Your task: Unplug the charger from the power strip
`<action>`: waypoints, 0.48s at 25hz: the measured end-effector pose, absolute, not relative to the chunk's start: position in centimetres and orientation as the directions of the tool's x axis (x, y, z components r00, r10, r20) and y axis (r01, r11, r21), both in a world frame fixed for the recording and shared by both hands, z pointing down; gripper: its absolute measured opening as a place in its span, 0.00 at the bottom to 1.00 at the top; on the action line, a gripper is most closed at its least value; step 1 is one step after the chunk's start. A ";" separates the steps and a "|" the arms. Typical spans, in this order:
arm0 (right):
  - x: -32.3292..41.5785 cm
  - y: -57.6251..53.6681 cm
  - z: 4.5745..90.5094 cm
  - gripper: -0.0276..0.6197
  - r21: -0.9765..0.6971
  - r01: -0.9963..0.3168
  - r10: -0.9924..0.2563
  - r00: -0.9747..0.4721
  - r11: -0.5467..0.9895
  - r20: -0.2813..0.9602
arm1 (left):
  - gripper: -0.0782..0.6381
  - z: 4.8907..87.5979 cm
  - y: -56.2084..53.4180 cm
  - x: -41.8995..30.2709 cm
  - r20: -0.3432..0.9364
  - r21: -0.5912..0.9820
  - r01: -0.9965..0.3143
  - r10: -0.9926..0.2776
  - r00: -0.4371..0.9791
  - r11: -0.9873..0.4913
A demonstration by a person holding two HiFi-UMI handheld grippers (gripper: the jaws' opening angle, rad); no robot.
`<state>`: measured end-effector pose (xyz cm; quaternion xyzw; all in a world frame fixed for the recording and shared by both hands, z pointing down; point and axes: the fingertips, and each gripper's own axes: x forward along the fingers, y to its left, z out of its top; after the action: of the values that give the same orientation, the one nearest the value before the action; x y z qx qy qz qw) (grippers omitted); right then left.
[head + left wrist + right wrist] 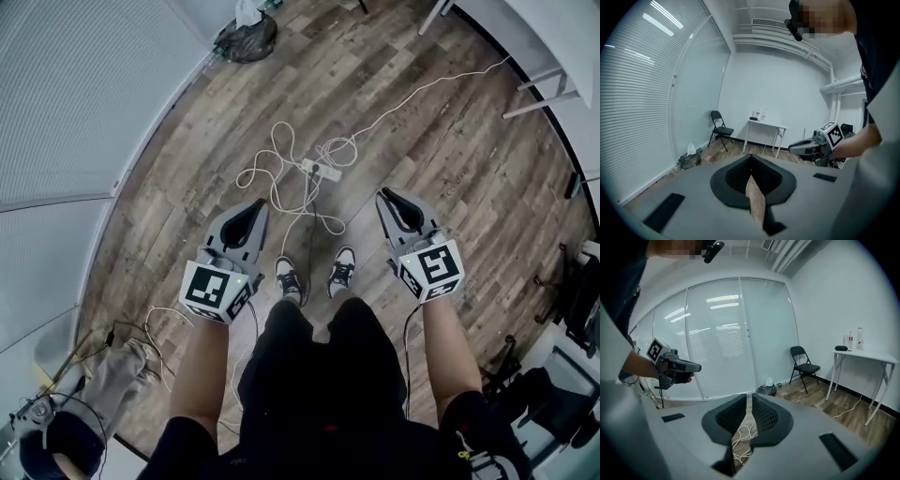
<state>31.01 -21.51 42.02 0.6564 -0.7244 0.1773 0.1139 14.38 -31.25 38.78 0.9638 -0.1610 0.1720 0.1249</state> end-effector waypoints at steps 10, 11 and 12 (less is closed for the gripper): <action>34.9 -24.9 66.1 0.10 -0.091 -0.990 -0.855 -0.136 0.105 0.501 | 0.14 61.8 -35.1 20.3 0.450 0.205 -0.344 -0.223 0.865 -0.916; 35.0 -25.2 68.5 0.10 -0.094 -0.990 -0.850 -0.138 0.104 0.509 | 0.14 64.3 -35.4 20.4 0.461 0.207 -0.341 -0.216 0.861 -0.917; 35.0 -25.5 71.1 0.10 -0.093 -0.990 -0.843 -0.138 0.105 0.520 | 0.14 66.7 -35.7 20.6 0.472 0.207 -0.336 -0.207 0.857 -0.919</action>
<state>35.02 -25.46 71.05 0.6336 -0.7233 0.2147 0.1715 20.56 -35.68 66.74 0.9530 -0.1424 0.2263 0.1426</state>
